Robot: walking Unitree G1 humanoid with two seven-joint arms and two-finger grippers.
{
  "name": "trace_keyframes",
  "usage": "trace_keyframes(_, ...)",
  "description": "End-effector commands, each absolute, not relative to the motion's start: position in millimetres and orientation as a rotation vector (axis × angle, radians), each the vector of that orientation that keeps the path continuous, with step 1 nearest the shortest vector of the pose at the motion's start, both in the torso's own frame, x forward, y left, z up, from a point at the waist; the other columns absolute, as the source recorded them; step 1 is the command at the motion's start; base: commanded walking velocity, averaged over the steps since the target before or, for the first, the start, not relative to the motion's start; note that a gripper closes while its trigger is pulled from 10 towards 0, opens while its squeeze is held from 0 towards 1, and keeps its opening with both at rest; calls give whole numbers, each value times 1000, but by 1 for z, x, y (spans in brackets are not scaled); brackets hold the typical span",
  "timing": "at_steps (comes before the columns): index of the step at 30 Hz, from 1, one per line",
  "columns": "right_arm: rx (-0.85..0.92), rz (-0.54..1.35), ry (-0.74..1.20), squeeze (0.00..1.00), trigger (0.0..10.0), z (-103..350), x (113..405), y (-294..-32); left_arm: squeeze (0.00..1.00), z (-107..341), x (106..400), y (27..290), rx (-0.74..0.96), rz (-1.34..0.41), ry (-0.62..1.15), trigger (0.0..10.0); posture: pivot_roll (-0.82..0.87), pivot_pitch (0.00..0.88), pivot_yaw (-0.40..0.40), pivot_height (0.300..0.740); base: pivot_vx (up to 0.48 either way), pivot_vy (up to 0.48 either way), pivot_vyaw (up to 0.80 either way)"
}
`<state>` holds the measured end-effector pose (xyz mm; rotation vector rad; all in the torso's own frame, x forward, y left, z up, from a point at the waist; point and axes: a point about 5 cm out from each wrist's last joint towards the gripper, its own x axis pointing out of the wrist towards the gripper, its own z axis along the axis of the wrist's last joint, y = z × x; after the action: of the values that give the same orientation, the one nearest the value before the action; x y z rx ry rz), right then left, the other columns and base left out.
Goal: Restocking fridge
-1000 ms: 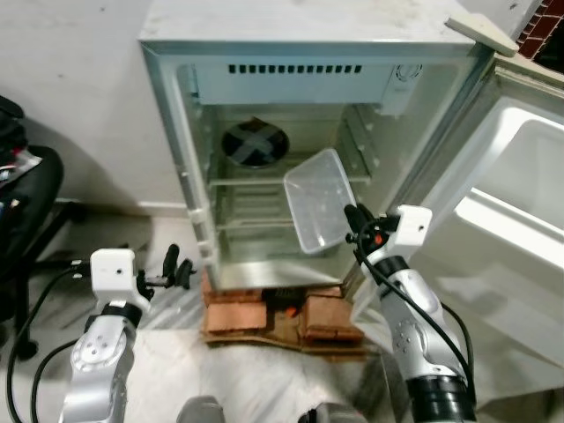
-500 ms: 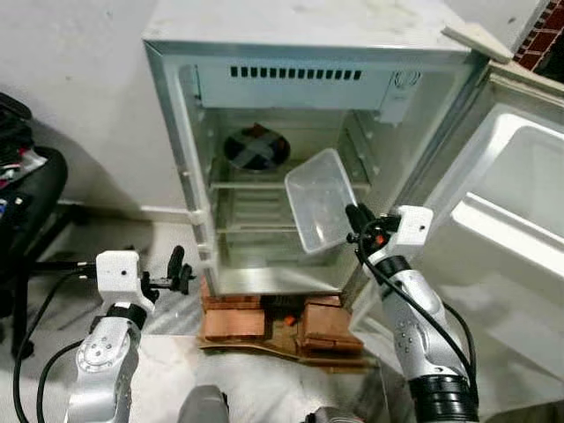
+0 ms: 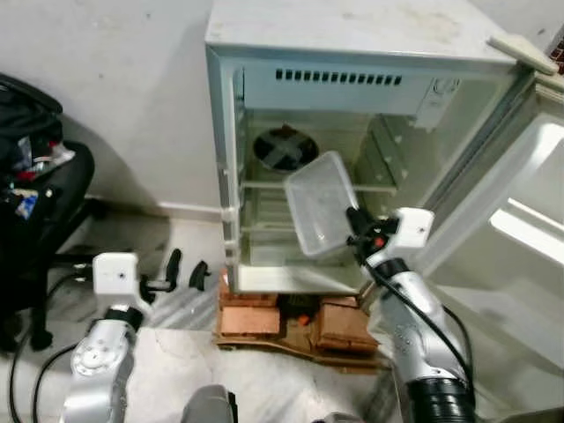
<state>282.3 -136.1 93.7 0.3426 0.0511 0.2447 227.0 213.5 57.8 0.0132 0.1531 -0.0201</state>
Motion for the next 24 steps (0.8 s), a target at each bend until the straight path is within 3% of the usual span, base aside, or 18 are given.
trace_keyframes(1, 323, 217, 47, 0, 10000, 94, 281, -146, 0, 59, 228, 206, 0, -57, 141, 10000, 98, 89, -42, 740, 401, 0, 0)
trace_keyframes(7, 318, 204, 43, 0, 10000, 94, 281, -149, 0, 58, 228, 207, 12, -45, 153, 10000, 97, 91, -40, 740, 336, 0, 0)
trace_keyframes(24, 311, 184, 39, 0, 10000, 94, 283, -151, 0, 60, 228, 206, -2, -67, 142, 10000, 97, 92, -39, 740, 44, 0, 0)
